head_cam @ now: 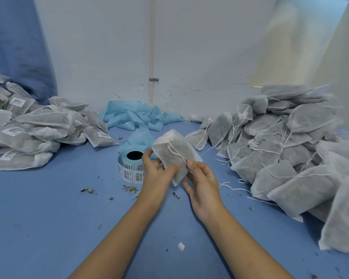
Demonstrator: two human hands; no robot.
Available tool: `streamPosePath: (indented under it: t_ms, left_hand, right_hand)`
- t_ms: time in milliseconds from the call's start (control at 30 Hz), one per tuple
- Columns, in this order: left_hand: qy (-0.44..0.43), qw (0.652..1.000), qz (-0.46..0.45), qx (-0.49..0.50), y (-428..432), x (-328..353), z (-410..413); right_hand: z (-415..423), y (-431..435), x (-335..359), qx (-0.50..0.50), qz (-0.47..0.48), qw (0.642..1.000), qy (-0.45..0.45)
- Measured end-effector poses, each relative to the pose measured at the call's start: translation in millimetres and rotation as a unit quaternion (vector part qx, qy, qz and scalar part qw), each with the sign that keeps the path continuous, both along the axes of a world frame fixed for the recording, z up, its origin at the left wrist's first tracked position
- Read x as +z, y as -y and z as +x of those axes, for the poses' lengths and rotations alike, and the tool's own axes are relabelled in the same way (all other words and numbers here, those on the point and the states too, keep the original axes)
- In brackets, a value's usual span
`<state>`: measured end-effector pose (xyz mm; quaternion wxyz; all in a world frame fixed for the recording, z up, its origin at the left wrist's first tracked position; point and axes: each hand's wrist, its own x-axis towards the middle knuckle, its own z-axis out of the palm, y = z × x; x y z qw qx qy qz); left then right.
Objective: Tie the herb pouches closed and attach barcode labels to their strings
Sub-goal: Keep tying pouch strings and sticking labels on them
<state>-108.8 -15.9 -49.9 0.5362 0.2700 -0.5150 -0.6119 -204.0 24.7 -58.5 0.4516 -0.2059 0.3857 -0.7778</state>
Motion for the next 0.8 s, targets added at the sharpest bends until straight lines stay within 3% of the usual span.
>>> streamPosePath:
  t_ms: [67, 233, 467, 567, 667, 800]
  left_hand:
    - [0.04, 0.999, -0.024, 0.027, -2.2, -3.1, -4.3]
    - [0.004, 0.997, -0.015, 0.073, -1.2, -2.2, -2.5]
    - [0.004, 0.988, 0.027, 0.151, 4.4, 2.8, 5.2]
    - [0.148, 0.955, -0.095, 0.238, 5.4, -4.5, 17.3]
    - [0.311, 0.885, -0.211, 0.276, 9.1, -15.3, 26.6]
    - [0.411, 0.847, -0.201, 0.27, 15.0, -19.4, 27.8]
  right_hand:
    - [3.6, 0.3, -0.8, 0.003, 0.007, 1.0, -0.026]
    - [9.7, 0.7, -2.6, 0.017, -0.003, 0.998, -0.058]
    - [12.6, 0.6, -6.3, 0.011, 0.046, 0.983, -0.18]
    - [11.3, 4.7, -10.3, -0.022, 0.062, 0.982, -0.176]
    - [8.0, 6.8, -12.8, -0.045, 0.085, 0.979, -0.18]
    - [8.6, 7.2, -13.9, -0.021, 0.092, 0.975, -0.201]
